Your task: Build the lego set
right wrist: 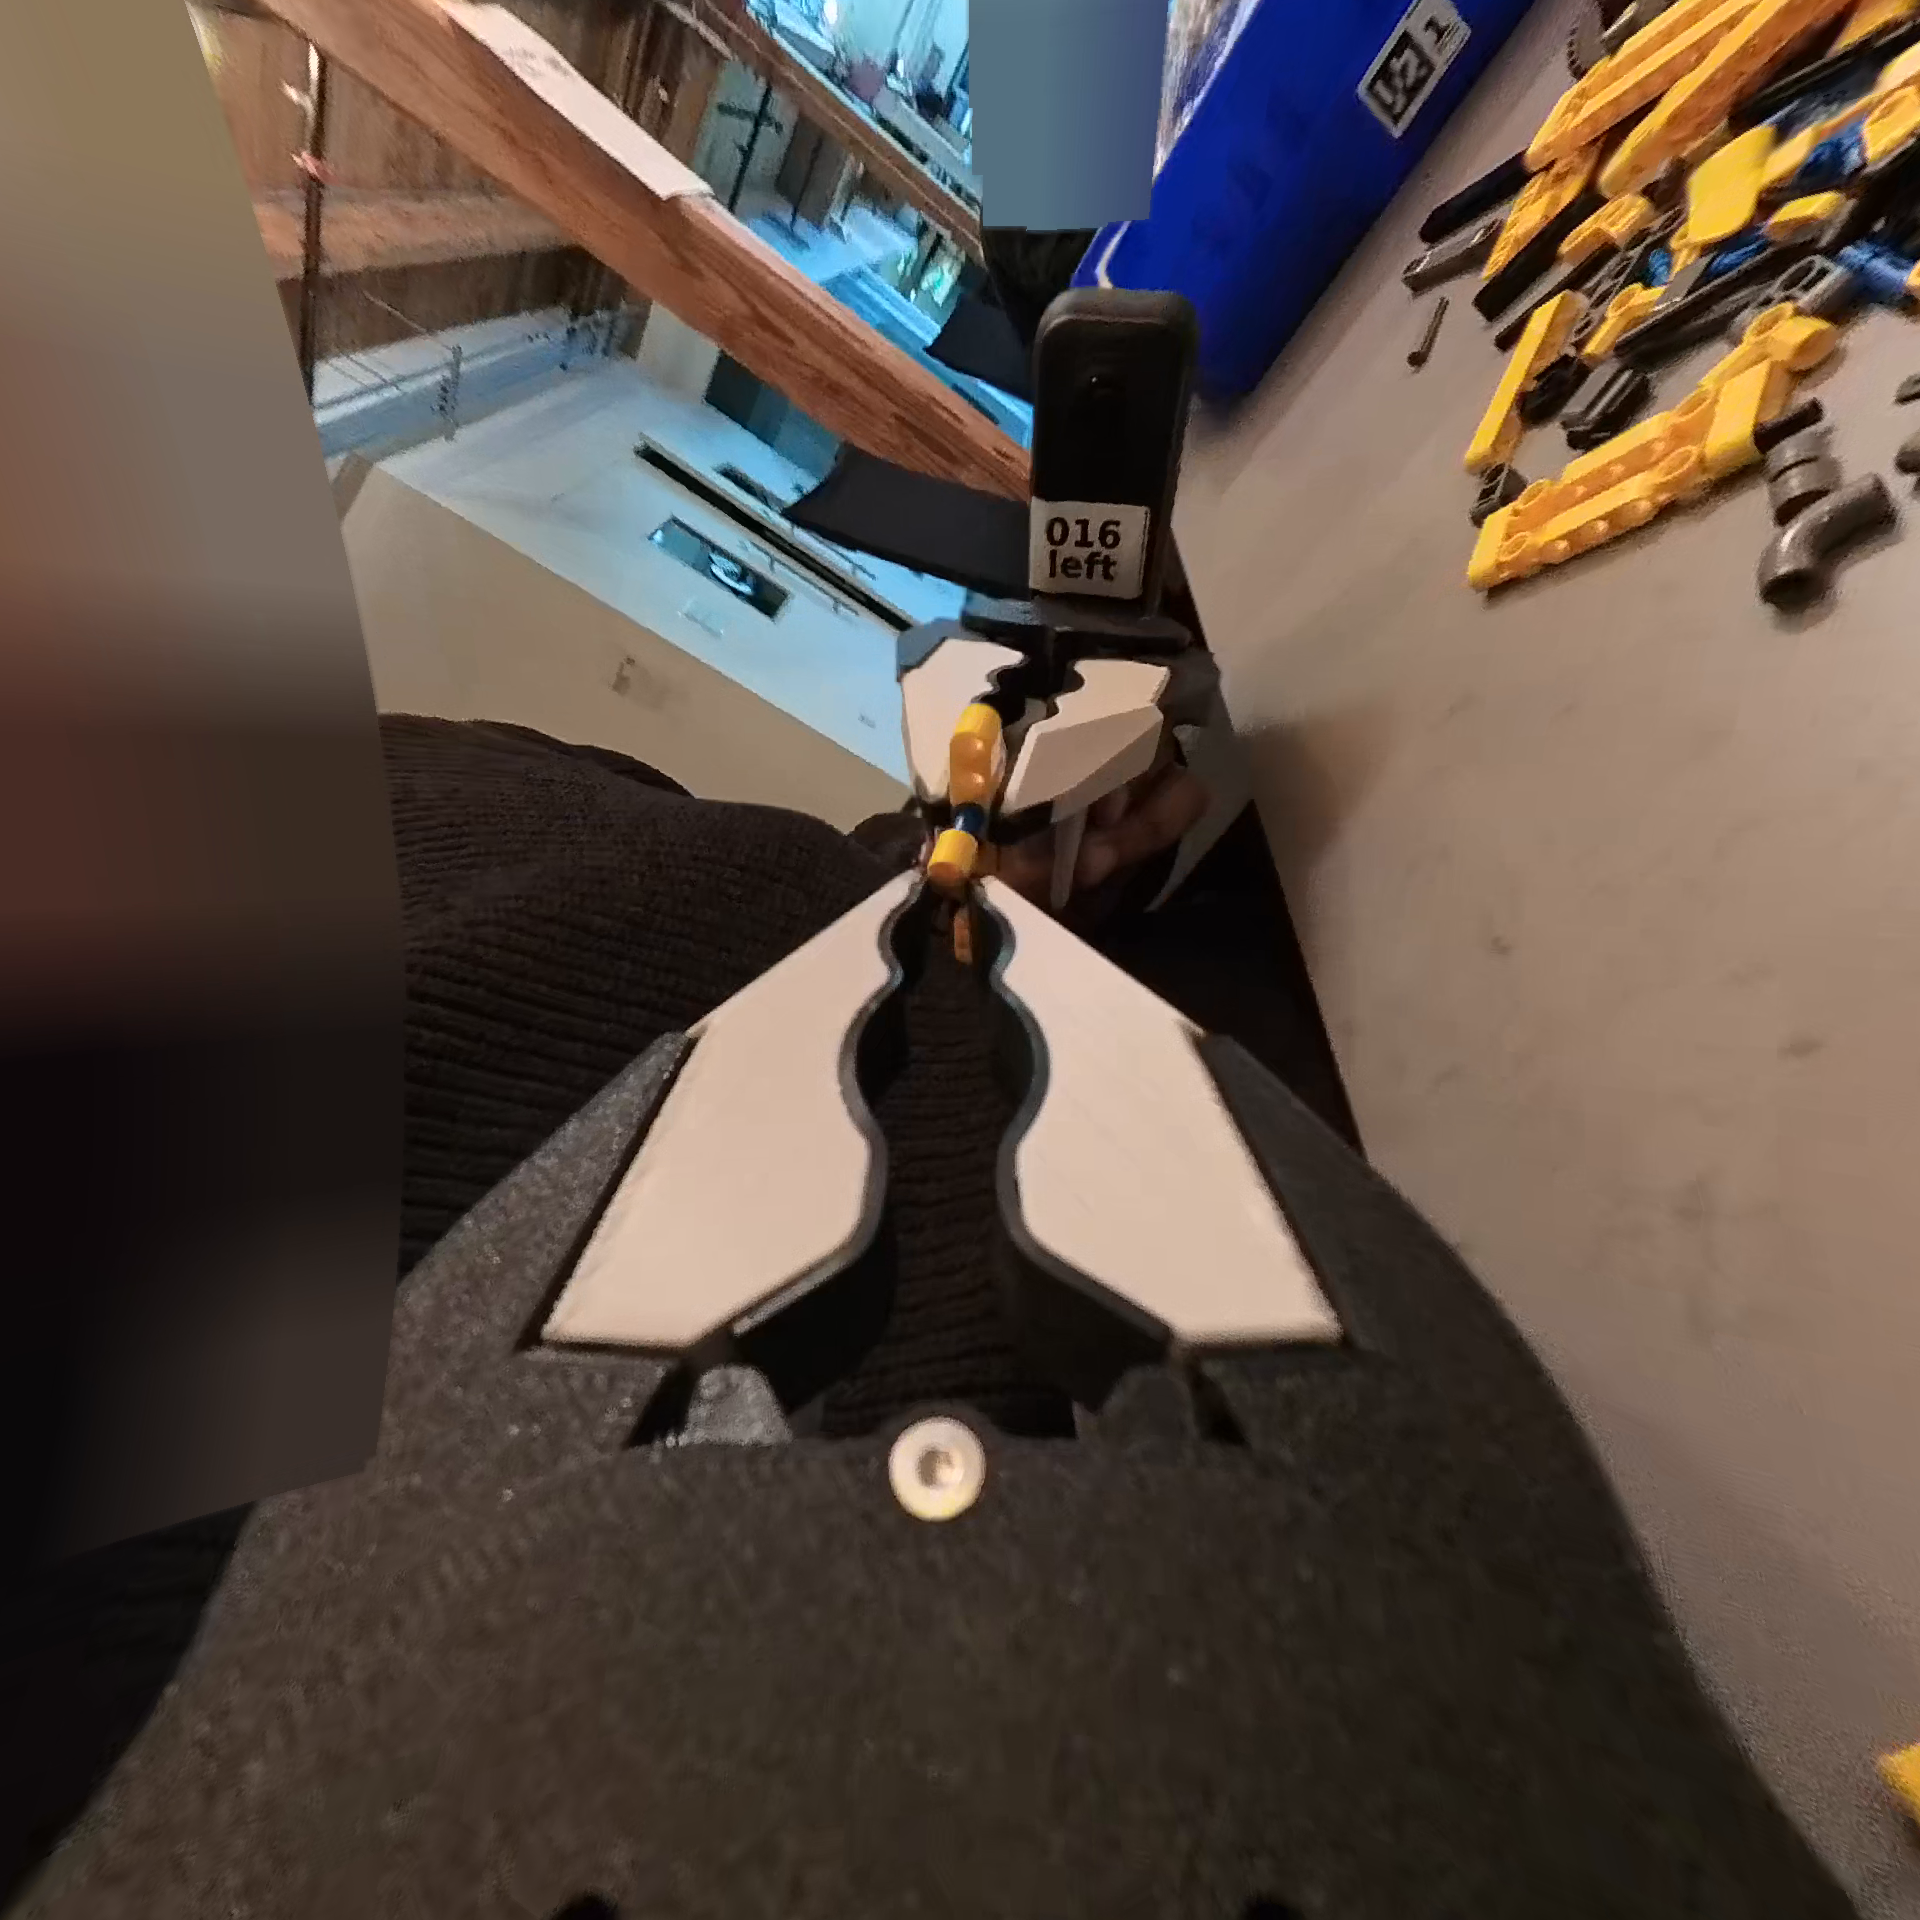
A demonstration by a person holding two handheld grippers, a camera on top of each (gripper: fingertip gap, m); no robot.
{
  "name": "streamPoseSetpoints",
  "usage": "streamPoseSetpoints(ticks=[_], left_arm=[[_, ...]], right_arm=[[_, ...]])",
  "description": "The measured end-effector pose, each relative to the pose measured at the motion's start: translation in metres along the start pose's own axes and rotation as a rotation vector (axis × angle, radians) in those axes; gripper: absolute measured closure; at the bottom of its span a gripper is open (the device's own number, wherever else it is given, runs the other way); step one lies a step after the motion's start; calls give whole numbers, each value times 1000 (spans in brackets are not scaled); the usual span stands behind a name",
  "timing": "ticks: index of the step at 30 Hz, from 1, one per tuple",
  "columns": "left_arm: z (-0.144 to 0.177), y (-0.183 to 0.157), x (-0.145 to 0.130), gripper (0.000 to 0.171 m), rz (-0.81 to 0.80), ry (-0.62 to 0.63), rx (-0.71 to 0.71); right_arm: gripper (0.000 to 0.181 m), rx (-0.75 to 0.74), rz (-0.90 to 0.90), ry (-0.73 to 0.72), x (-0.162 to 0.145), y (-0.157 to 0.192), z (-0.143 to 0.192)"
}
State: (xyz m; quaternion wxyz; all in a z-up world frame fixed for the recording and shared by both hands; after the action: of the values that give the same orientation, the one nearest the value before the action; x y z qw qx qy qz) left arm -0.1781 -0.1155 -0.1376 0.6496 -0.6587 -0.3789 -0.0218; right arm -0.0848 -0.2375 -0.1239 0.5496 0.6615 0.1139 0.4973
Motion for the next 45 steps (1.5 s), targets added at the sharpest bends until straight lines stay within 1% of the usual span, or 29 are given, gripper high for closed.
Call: streamPoseSetpoints(ticks=[4, 10, 14, 18, 21, 29, 35, 38, 43, 45], left_arm=[[-3, -1, -3, 167, 5, 27, 37], [-4, -5, -5, 166, 0, 32, 64], [-4, -5, -6, 166, 6, 24, 58], [-5, -5, -5, 166, 4, 21, 49], [-6, -5, -5, 166, 8, 26, 43], [-9, -4, -8, 165, 20, 86, 44], [-12, -7, -15, 165, 9, 175, 87], [-13, -9, -18, 165, 9, 217, 75], [-18, -8, -19, 165, 41, 295, 7], [-20, -9, -19, 165, 38, 334, 8]], right_arm=[[175, 29, 8, -66, -11, -3, 1], [175, 103, 1, -191, -23, -7, -3], [175, 124, -7, -186, -24, -7, -4], [174, 206, -67, -188, -24, -11, -4], [174, 229, -76, -188, -24, -11, -4], [175, 224, -82, -117, -26, -11, 0], [175, 203, -51, -52, -35, -9, -1], [175, 175, 10, -8, -37, -5, -2], [175, 100, 186, 99, -38, 3, -1], [175, 91, 211, 130, -38, 4, -2]])
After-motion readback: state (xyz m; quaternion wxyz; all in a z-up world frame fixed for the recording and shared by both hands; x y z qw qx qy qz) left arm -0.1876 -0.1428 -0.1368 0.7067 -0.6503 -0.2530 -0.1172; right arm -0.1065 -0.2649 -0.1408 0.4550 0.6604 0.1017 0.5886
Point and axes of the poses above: each gripper's, where its closed fingertips meet, z back along the fingers, x out of its top, y = z × x across the jaws, the point moved 8 cm from there along z, back along the fingers, and after that the axes turned 10 degrees about y, right-handed, at the moved point
